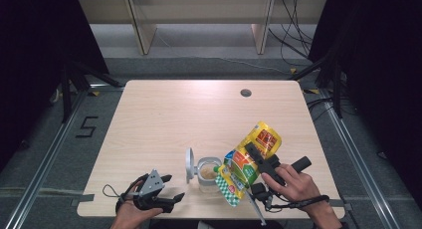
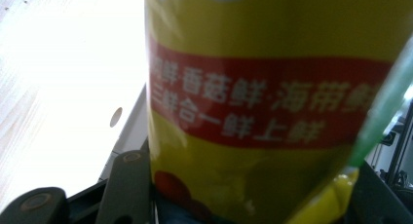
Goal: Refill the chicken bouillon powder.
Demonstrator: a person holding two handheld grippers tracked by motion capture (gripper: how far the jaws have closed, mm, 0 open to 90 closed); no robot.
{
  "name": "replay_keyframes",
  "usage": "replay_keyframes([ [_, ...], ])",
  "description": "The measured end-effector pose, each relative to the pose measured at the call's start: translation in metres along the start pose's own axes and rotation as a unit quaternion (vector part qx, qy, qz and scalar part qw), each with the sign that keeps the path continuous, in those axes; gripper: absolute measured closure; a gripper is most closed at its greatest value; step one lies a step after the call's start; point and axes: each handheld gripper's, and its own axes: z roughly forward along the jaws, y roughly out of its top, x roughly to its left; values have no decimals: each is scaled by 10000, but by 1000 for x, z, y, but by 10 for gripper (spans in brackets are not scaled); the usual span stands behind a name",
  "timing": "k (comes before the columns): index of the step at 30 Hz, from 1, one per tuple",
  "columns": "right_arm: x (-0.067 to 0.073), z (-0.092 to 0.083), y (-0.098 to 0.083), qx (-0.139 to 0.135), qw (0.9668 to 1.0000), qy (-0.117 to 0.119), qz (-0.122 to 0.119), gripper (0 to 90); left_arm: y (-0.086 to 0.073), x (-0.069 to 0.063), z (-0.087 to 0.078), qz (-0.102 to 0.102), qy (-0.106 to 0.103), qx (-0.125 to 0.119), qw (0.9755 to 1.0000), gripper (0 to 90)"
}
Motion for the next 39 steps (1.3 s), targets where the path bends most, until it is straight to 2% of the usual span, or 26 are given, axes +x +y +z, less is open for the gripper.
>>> replay_keyframes([
  [8,0,-1,0,26,10000,5,32,511,0,0,0,0,-1,1,10000,253],
  [9,0,-1,-1,17,10000,3,29,511,0,0,0,-19,11,-19,10000,253],
  [11,0,0,-1,18,10000,-1,33,511,-1,-2,0,-186,8,6,9998,253],
  [13,1,-1,-1,22,10000,10,32,511,-1,-2,0,-121,8,0,9999,253],
  [14,2,-1,-1,24,10000,16,76,511,0,0,0,15,20,6,10000,254],
  [16,0,-1,0,16,10000,-2,9,511,0,-2,1,-117,-3,-64,9999,253],
  [19,1,-1,0,-1,10000,18,10,511,0,0,0,16,17,5,10000,253],
  [22,1,0,0,21,10000,28,41,512,0,-1,1,-52,11,-31,10000,253],
  [23,0,0,0,-7,10000,29,-54,512,0,-1,1,-50,5,-33,10000,253],
  [24,2,-1,0,1,10000,16,34,511,0,-1,1,-48,8,-33,10000,253],
  [25,1,0,0,-12,10000,-6,-12,512,0,-2,1,-110,-4,-64,9999,253],
  [29,1,0,0,-13,10000,-8,23,512,0,0,0,8,14,2,10000,253],
  [32,2,0,0,4,10000,27,29,512,0,-1,0,-41,12,-33,10000,253],
  [39,1,-1,0,-17,10000,-3,-28,512,0,0,0,7,12,0,10000,253],
])
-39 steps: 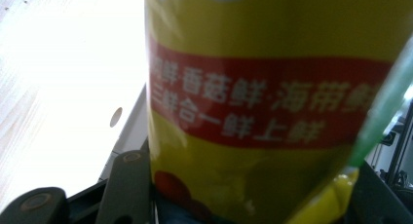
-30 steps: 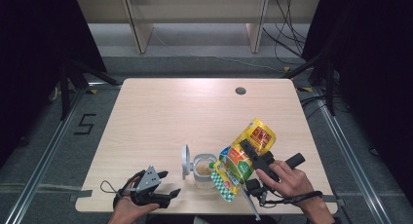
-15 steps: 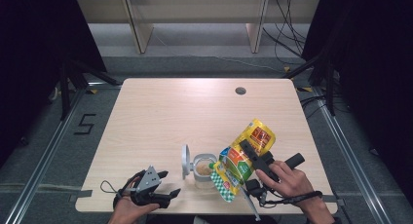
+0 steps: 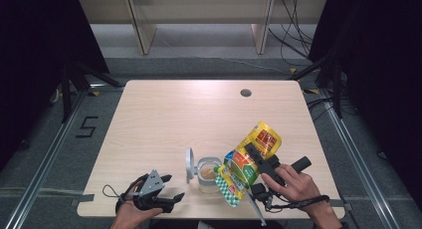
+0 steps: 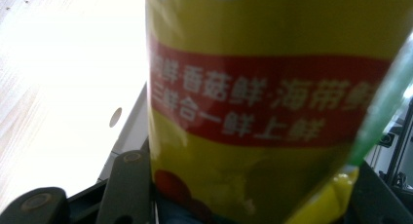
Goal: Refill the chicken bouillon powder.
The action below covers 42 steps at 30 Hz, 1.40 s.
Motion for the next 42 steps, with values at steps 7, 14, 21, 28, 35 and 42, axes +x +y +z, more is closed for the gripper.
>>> replay_keyframes([
  [7,0,0,0,7,10000,5,-2,514,-1,-2,0,-194,1,-1,9998,253],
  [14,0,0,0,-2,10000,6,10,515,0,0,0,1,-5,5,10000,253],
  [21,1,0,0,9,10000,3,64,523,-1,-2,0,-191,-1,3,9998,253],
  [28,0,0,0,-6,10000,-6,0,525,-1,-2,0,-192,-6,2,9998,253],
  [35,1,0,0,-4,10000,2,54,528,-1,-2,1,-213,15,-49,9998,253],
  [42,0,0,0,-8,10000,-21,7,529,-1,-2,0,-174,6,-4,9998,253],
])
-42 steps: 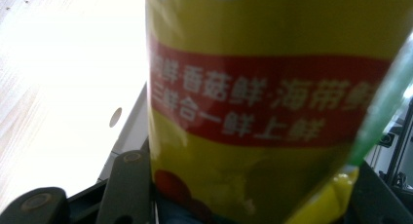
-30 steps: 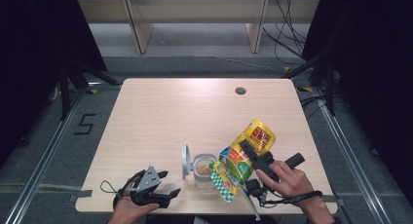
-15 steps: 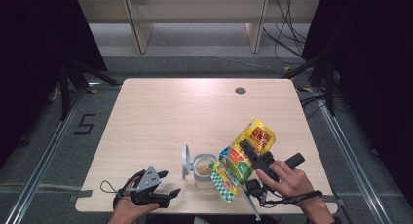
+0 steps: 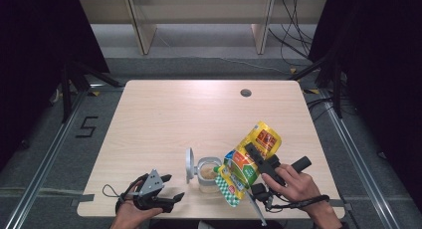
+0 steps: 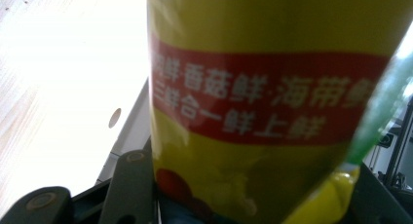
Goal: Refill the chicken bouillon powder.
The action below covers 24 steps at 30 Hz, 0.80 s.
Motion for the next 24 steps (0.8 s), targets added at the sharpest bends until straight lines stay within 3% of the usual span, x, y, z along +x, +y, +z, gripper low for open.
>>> replay_keyframes([
  [5,0,0,0,0,10000,5,12,529,0,0,0,-3,-6,9,10000,253],
  [6,0,0,0,-2,10000,19,8,529,1,1,0,116,-19,-27,9999,253],
  [8,1,0,0,2,10000,28,61,529,0,0,0,2,2,5,10000,253],
  [11,0,-1,0,-3,10000,19,10,529,0,0,0,-7,-12,9,10000,253],
  [12,0,-1,0,3,10000,42,15,529,1,2,0,174,-13,11,9998,253],
  [13,0,0,0,-1,10000,39,17,529,0,0,0,-7,-3,14,10000,253],
  [18,0,0,0,-8,10000,19,16,530,0,0,0,9,10,-10,10000,253],
  [19,0,0,0,-6,10000,14,14,529,1,2,0,190,-8,13,9998,253],
  [22,1,-1,0,15,10000,66,67,530,1,1,0,125,-17,-29,9999,253],
  [23,1,-1,0,1,10000,41,62,530,1,3,-1,231,2,50,9997,253],
  [24,0,0,0,-7,10000,21,8,530,1,2,0,193,-1,17,9998,253],
])
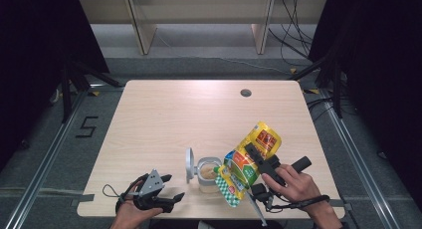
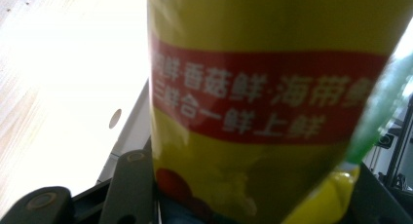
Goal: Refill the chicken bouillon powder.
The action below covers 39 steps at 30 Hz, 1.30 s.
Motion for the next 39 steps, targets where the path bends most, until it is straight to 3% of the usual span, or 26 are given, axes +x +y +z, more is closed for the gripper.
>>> replay_keyframes([
  [3,0,0,0,5,10000,28,-5,530,0,0,0,-29,4,-24,10000,253],
  [4,1,0,0,20,10000,43,48,530,-1,-2,0,-184,14,-22,9998,253],
  [8,0,0,0,3,10000,24,-5,530,0,0,0,14,7,13,10000,253],
  [11,0,0,0,7,10000,25,-16,530,-1,-2,0,-196,-6,-10,9998,253],
  [14,0,0,0,5,10000,26,-11,530,0,0,-1,46,-3,36,10000,253],
  [18,1,0,0,8,10000,18,54,530,0,0,0,-28,8,-23,10000,253],
  [19,0,0,0,-6,10000,2,1,530,-1,-2,0,-173,22,-19,9998,253],
  [20,1,0,0,7,10000,23,42,531,-1,-2,0,-187,-1,-5,9998,253],
  [26,0,0,0,3,10000,1,-1,531,-1,-2,0,-173,-10,-15,9998,253],
  [27,0,0,0,-8,10000,-12,-5,531,0,0,0,-6,-9,-10,10000,253],
  [29,0,0,0,-4,10000,-2,3,531,-1,-2,0,-185,0,-8,9998,253],
  [39,0,0,0,-7,10000,-10,-7,531,-1,-2,0,-187,-3,-5,9998,253],
])
